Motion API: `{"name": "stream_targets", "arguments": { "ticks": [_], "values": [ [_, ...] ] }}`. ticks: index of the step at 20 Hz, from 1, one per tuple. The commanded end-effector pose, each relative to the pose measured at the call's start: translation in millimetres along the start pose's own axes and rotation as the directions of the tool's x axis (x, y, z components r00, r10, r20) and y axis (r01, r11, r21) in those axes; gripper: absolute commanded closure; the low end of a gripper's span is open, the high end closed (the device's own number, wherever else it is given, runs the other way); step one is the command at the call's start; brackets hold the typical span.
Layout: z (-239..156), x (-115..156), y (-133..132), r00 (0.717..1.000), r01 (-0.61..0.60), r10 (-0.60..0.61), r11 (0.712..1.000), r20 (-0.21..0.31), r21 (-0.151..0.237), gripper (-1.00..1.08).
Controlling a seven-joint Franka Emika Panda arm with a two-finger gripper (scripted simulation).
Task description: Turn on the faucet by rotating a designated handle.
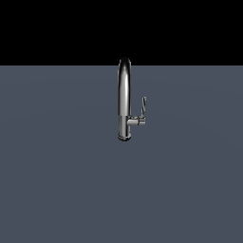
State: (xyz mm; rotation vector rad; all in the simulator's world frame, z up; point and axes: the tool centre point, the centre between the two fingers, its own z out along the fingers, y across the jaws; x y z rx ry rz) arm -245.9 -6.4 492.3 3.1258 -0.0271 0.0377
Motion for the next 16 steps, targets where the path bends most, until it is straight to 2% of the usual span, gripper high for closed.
{"name": "stream_targets", "arguments": {
  "ticks": [1,8,16],
  "values": [
    [0.0,0.0,0.0,1.000,0.000,0.000,1.000,0.000,0.000,1.08],
    [0.9,6.7,-0.2,1.000,-0.016,0.016,1.000,0.016,0.015,1.08],
    [4.9,31.2,0.0,0.994,-0.078,0.072,0.995,0.077,0.070,1.08]
  ]
}}
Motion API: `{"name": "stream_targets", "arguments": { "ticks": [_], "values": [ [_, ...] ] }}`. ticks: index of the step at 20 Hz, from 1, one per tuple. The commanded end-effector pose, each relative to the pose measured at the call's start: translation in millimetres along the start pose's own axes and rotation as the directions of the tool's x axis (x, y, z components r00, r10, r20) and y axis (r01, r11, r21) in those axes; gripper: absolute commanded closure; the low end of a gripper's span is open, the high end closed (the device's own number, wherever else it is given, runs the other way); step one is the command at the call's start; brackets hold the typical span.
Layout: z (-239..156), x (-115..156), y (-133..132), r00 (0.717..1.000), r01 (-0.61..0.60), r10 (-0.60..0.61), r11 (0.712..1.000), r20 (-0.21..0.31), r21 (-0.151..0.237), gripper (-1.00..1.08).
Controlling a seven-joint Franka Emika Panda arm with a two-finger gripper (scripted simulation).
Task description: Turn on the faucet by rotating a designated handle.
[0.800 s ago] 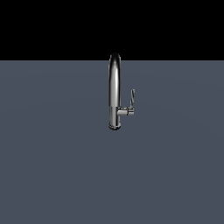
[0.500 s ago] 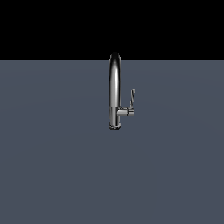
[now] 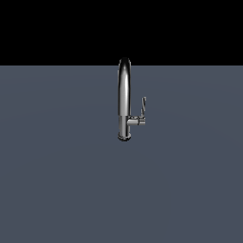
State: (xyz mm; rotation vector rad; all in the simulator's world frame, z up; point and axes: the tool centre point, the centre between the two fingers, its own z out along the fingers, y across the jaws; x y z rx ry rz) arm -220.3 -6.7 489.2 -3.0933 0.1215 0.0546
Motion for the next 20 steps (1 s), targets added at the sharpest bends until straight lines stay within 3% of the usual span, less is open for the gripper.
{"name": "stream_targets", "arguments": {
  "ticks": [1,11,20],
  "values": [
    [1.5,10.2,-0.2,0.999,-0.025,0.024,0.999,0.025,0.023,1.08],
    [13.1,65.6,2.3,0.975,-0.170,0.145,0.975,0.168,0.140,1.08],
    [31.9,117.6,9.9,0.917,-0.320,0.239,0.919,0.318,0.232,1.08]
  ]
}}
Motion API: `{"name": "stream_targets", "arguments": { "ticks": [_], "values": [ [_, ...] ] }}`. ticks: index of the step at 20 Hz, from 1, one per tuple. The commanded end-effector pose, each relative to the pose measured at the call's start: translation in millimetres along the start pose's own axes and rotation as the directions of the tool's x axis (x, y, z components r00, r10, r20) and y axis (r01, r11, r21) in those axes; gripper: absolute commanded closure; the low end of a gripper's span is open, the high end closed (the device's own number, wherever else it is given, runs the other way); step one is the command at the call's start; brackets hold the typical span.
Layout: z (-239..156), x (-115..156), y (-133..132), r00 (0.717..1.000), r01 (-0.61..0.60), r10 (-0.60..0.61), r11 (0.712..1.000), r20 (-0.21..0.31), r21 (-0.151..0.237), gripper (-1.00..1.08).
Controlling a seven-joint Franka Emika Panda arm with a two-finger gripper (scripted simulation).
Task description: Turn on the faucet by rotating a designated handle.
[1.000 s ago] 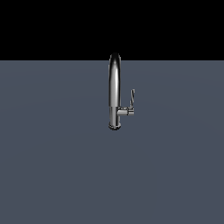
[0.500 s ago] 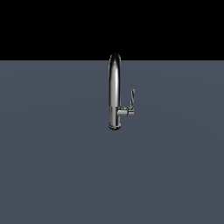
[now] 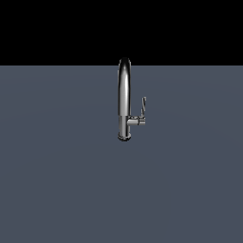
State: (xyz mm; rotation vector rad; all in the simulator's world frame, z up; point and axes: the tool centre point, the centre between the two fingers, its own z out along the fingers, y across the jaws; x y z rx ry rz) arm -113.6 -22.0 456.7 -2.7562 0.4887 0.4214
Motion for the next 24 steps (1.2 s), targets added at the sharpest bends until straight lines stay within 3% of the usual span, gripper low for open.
{"name": "stream_targets", "arguments": {
  "ticks": [1,7,13,19,24],
  "values": [
    [1.9,16.0,-0.3,0.999,-0.039,0.037,0.999,0.038,0.037,1.08],
    [9.0,54.0,1.2,0.983,-0.136,0.120,0.983,0.136,0.120,1.08],
    [20.3,92.1,5.6,0.950,-0.242,0.192,0.951,0.244,0.194,1.08],
    [36.4,130.2,12.8,0.898,-0.357,0.253,0.898,0.361,0.258,1.08],
    [54.5,162.0,20.8,0.836,-0.460,0.293,0.836,0.465,0.300,1.08]
  ]
}}
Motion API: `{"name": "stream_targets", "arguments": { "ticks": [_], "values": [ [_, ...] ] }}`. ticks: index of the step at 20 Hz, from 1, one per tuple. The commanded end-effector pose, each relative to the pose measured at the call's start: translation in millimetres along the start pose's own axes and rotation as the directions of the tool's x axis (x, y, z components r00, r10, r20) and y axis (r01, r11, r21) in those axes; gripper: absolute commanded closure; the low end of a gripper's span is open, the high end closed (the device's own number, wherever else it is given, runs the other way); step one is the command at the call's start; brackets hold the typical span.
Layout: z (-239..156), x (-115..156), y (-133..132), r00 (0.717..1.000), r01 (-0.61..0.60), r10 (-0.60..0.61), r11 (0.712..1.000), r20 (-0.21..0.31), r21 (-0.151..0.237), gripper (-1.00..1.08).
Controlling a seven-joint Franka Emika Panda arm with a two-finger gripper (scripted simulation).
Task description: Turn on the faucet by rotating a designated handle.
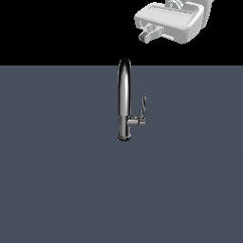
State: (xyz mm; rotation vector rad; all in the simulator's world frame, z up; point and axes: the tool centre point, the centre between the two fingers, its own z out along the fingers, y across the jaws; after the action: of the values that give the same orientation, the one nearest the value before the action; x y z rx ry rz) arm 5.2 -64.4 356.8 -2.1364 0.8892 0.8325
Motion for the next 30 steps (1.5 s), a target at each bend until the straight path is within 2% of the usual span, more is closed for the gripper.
{"name": "stream_targets", "arguments": {
  "ticks": [1,5,8,15,19,23,27,30],
  "values": [
    [2.0,19.4,-0.2,0.998,-0.047,0.045,0.998,0.049,0.047,1.08],
    [7.9,51.9,1.4,0.984,-0.133,0.116,0.984,0.136,0.119,1.08],
    [14.8,77.7,4.0,0.963,-0.205,0.168,0.963,0.210,0.172,1.08],
    [38.6,134.0,14.0,0.885,-0.380,0.263,0.885,0.383,0.269,1.08],
    [54.0,158.6,20.0,0.835,-0.462,0.295,0.835,0.464,0.300,1.08],
    [67.1,175.5,24.7,0.793,-0.521,0.312,0.792,0.522,0.317,1.08],
    [76.0,185.1,27.5,0.766,-0.556,0.320,0.765,0.557,0.325,1.08],
    [78.9,188.0,28.3,0.758,-0.567,0.322,0.756,0.568,0.327,1.08]
  ]
}}
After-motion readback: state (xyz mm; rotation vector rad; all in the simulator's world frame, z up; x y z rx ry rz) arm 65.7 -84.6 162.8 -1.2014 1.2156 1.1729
